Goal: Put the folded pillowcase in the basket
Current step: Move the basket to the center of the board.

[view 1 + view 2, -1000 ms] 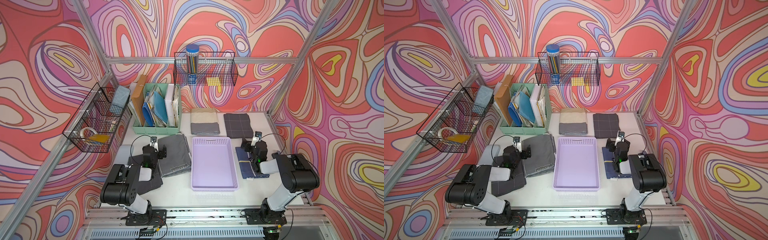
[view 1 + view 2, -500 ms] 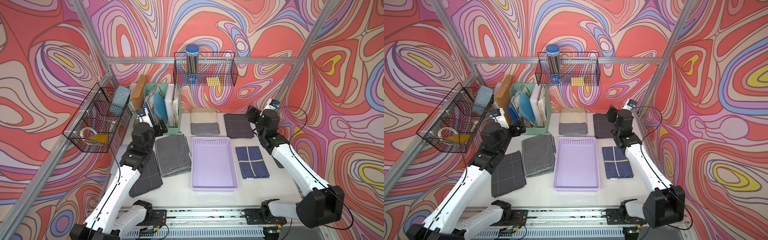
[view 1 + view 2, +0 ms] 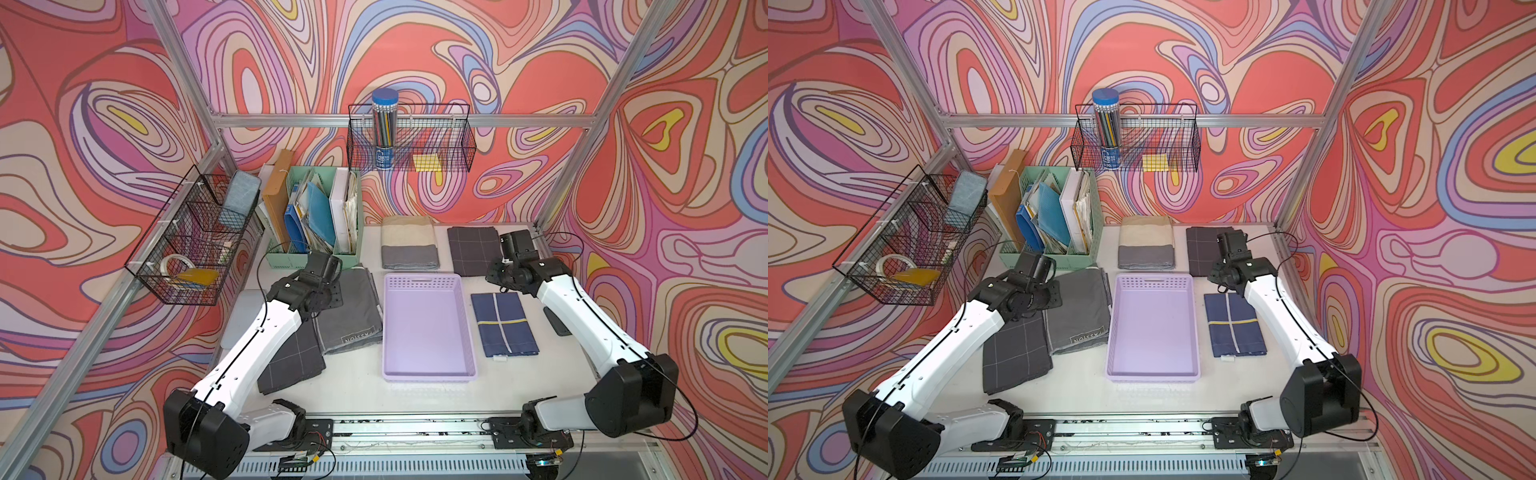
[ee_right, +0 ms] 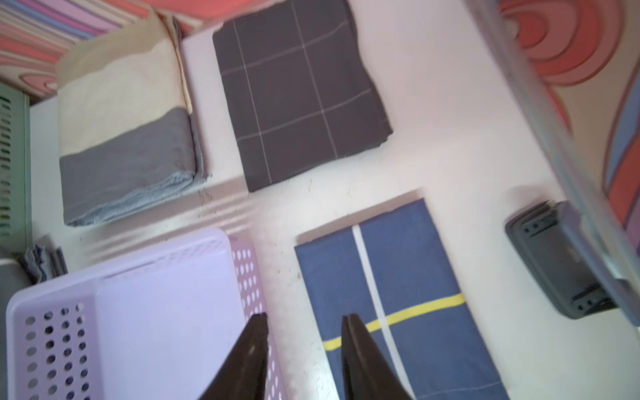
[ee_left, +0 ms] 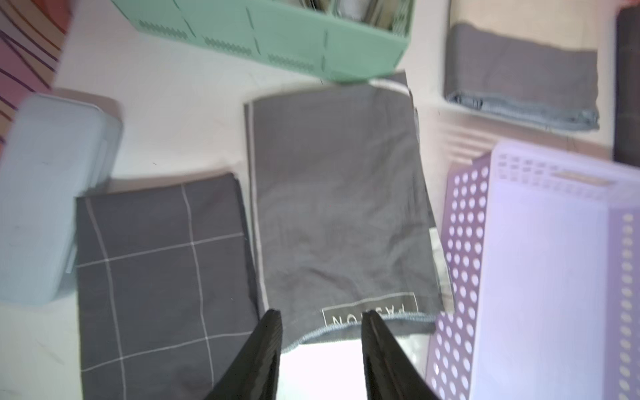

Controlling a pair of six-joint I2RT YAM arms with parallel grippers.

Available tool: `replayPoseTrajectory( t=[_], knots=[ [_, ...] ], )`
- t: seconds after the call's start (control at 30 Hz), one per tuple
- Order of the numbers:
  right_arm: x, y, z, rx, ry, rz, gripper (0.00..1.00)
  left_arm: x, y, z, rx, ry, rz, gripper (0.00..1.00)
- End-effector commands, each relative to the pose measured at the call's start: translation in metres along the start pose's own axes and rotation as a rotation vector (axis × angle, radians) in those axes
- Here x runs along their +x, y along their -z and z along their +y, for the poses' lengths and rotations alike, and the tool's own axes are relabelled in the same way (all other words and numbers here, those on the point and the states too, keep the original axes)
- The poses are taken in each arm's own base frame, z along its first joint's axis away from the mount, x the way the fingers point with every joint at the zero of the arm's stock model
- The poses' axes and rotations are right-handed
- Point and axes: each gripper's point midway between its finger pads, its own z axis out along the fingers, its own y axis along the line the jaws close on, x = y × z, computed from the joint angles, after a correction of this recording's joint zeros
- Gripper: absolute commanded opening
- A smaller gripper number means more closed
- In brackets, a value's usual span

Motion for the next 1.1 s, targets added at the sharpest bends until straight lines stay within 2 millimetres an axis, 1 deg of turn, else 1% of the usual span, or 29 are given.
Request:
replayPoseTrajectory(
  t=[0.0, 0.07, 0.13, 0.17, 0.23, 0.3, 0.37, 0.43, 0.5, 0.6, 0.73, 0.9, 1.0, 1.07],
  knots=[
    [0.053, -0.010, 0.017, -0.053, 0.112, 0.199, 0.43, 0.042, -0.011, -0.006, 0.042, 0.035, 0.157, 0.45],
    [0.069, -0.014, 0.021, -0.081, 0.120, 0.248, 0.45, 0.046, -0.015, -0.004, 0.029, 0.033, 0.171, 0.47],
    [0.085, -0.018, 0.026, -0.107, 0.137, 0.294, 0.49, 0.047, -0.018, -0.001, 0.012, 0.025, 0.178, 0.54],
    [0.093, -0.021, 0.028, -0.119, 0.144, 0.322, 0.49, 0.048, -0.020, -0.003, 0.023, 0.023, 0.182, 0.57],
    [0.108, -0.028, 0.029, -0.129, 0.150, 0.367, 0.49, 0.051, -0.023, -0.011, 0.065, 0.010, 0.195, 0.59],
    [0.120, -0.034, 0.032, -0.148, 0.154, 0.404, 0.46, 0.052, -0.025, -0.015, 0.083, 0.011, 0.205, 0.59],
    [0.125, -0.036, 0.038, -0.185, 0.150, 0.416, 0.43, 0.052, -0.026, -0.016, 0.089, 0.014, 0.208, 0.60],
    [0.127, -0.036, 0.042, -0.201, 0.153, 0.421, 0.39, 0.050, -0.026, -0.017, 0.088, 0.013, 0.206, 0.59],
    [0.129, -0.038, 0.045, -0.212, 0.169, 0.439, 0.37, 0.048, -0.026, -0.017, 0.080, 0.008, 0.204, 0.59],
    [0.136, -0.045, 0.042, -0.184, 0.187, 0.471, 0.21, 0.047, -0.026, -0.016, 0.072, 0.004, 0.203, 0.59],
    [0.139, -0.055, 0.033, -0.128, 0.200, 0.489, 0.09, 0.047, -0.027, -0.017, 0.078, 0.002, 0.206, 0.59],
    [0.130, -0.054, 0.014, -0.008, 0.213, 0.453, 0.04, 0.047, -0.029, -0.019, 0.079, -0.002, 0.215, 0.59],
    [0.122, -0.050, 0.000, 0.062, 0.250, 0.418, 0.10, 0.047, -0.031, -0.019, 0.072, -0.006, 0.219, 0.60],
    [0.111, -0.049, -0.016, 0.160, 0.284, 0.374, 0.11, 0.048, -0.033, -0.019, 0.071, -0.007, 0.221, 0.59]
  ],
)
